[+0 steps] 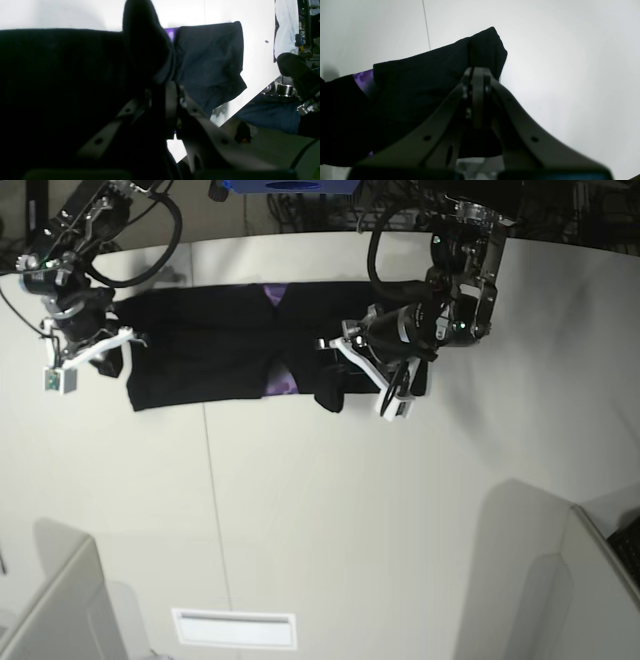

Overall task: Fold the T-shirt properly
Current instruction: 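Release the folded end and raise the left gripper away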

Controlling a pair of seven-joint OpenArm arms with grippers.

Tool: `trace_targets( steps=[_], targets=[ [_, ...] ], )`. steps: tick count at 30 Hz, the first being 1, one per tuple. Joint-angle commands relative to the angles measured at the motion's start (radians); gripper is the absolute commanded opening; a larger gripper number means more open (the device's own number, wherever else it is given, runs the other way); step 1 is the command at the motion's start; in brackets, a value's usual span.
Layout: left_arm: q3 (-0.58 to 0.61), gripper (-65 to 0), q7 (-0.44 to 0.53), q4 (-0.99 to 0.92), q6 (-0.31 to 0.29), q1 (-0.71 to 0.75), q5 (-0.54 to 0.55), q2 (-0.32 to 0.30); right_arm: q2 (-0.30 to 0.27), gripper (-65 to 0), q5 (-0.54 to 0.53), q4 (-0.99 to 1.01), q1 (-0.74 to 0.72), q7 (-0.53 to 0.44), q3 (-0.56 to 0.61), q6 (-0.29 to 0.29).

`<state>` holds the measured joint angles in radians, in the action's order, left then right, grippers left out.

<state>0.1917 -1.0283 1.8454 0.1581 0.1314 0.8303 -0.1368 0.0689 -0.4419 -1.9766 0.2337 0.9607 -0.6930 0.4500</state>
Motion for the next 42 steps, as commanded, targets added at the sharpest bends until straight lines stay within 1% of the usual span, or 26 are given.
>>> trace_targets(
  steps=[1, 2, 3, 7, 10, 12, 14, 17, 19, 20, 22, 23, 24, 25, 27, 28, 29, 31, 32, 33, 34, 35, 36, 38, 40, 42],
  targets=[
    [0.001, -65.0, 0.009, 0.017, -0.004, -0.009, 0.019, 0.001, -0.010, -65.0, -0.015, -0.017, -0.003, -0.024, -0.003, 0.002],
    [0.001, -65.0, 0.009, 0.017, -0.004, -0.009, 0.019, 0.001, -0.010, -65.0, -0.015, -0.017, -0.003, -0.024, -0.003, 0.002],
    [0.001, -63.4, 0.009, 0.017, -0.004, -0.009, 0.021, 0.001, -0.010, -65.0, -0.015, -0.017, -0.003, -0.024, -0.003, 0.002],
    [0.001, -34.4, 0.009, 0.017, -0.004, -0.009, 0.022, 0.009, -0.010, -65.0, -0.015, -0.017, -0.003, -0.024, -0.003, 0.002],
    [0.001, -15.6, 0.009, 0.017, -0.005, -0.009, 0.024, 0.044, -0.010, -65.0, -0.015, -0.017, -0.003, -0.024, -0.003, 0.002],
    [0.004, -6.9, 0.003, 0.017, -0.009, -0.011, 0.019, 0.075, -0.010, -65.0, -0.015, -0.017, -0.003, -0.024, -0.003, 0.002],
    [0.015, -3.1, -0.020, 0.015, -0.009, -0.032, 0.022, 0.079, -0.010, -65.0, -0.015, -0.016, -0.003, -0.024, -0.003, 0.002],
    [0.018, -5.8, -0.045, 0.000, -0.009, -0.052, 0.024, 0.084, -0.010, -65.0, -0.015, -0.014, -0.007, -0.024, -0.003, 0.002],
    [0.010, -10.2, -0.051, 0.009, -0.007, -0.054, 0.022, 0.078, -0.010, -65.0, -0.015, -0.016, -0.009, -0.024, -0.003, 0.002],
    [-0.001, -14.3, -0.051, 0.021, -0.007, -0.054, 0.022, 0.056, -0.010, -65.0, -0.015, -0.014, -0.010, -0.024, -0.003, 0.002],
    [-0.059, -29.1, -0.051, 0.060, -0.007, -0.034, 0.024, -0.007, -0.011, -65.0, -0.015, -0.014, -0.010, -0.024, -0.004, 0.002],
    [-0.103, -40.6, -0.050, 0.078, -0.007, -0.006, 0.024, -0.030, -0.013, -65.0, -0.015, -0.014, -0.010, -0.024, -0.020, 0.002],
    [-0.169, -54.0, -0.048, 0.096, -0.009, 0.027, 0.024, -0.060, -0.016, -65.0, -0.015, -0.013, -0.013, -0.024, -0.041, 0.002],
    [-0.231, -65.0, -0.047, 0.102, -0.010, 0.053, 0.024, -0.082, -0.016, -65.0, -0.015, -0.013, -0.029, -0.019, -0.058, 0.002],
    [-0.366, -65.0, -0.047, 0.102, -0.012, 0.106, 0.024, -0.108, -0.016, -65.0, -0.016, -0.002, -0.061, 0.040, -0.093, 0.002],
    [-0.441, -65.0, -0.047, 0.099, -0.016, 0.133, 0.024, -0.125, -0.017, -65.0, -0.016, 0.007, -0.087, 0.096, -0.110, 0.002],
    [-0.507, -65.0, -0.045, 0.096, -0.042, 0.164, 0.024, -0.139, -0.017, -61.7, -0.016, 0.020, -0.122, 0.162, -0.129, 0.002],
    [-0.633, -65.0, -0.045, 0.095, -0.147, 0.216, 0.024, -0.165, -0.028, -38.4, -0.016, 0.052, -0.185, 0.292, -0.176, 0.014],
    [-0.679, -65.0, -0.043, 0.092, -0.196, 0.238, 0.021, -0.169, -0.034, -30.2, -0.021, 0.070, -0.211, 0.341, -0.189, 0.042],
    [-0.736, -65.0, -0.043, 0.089, -0.248, 0.258, 0.016, -0.169, -0.037, -23.4, -0.041, 0.101, -0.234, 0.384, -0.208, 0.089],
    [-0.794, -65.0, -0.043, 0.087, -0.288, 0.273, 0.016, -0.168, -0.037, -19.8, -0.065, 0.142, -0.259, 0.418, -0.231, 0.138],
    [-0.840, -65.0, -0.043, 0.087, -0.317, 0.285, 0.016, -0.166, -0.042, -19.1, -0.087, 0.178, -0.276, 0.436, -0.258, 0.171],
    [-0.878, -65.0, -0.043, 0.087, -0.337, 0.297, 0.016, -0.165, -0.054, -19.1, -0.102, 0.216, -0.293, 0.436, -0.281, 0.186],
    [-0.943, -65.0, -0.043, 0.087, -0.369, 0.310, 0.016, -0.165, -0.073, -19.1, -0.116, 0.299, -0.316, 0.436, -0.308, 0.185],
    [-0.980, -65.0, -0.043, 0.078, -0.380, 0.316, 0.008, -0.165, -0.100, -19.1, -0.123, 0.388, -0.323, 0.436, -0.314, 0.188],
    [-0.984, -65.0, -0.042, 0.064, -0.380, 0.314, -0.052, -0.165, -0.123, -19.1, -0.160, 0.469, -0.320, 0.436, -0.314, 0.191]
  ],
)
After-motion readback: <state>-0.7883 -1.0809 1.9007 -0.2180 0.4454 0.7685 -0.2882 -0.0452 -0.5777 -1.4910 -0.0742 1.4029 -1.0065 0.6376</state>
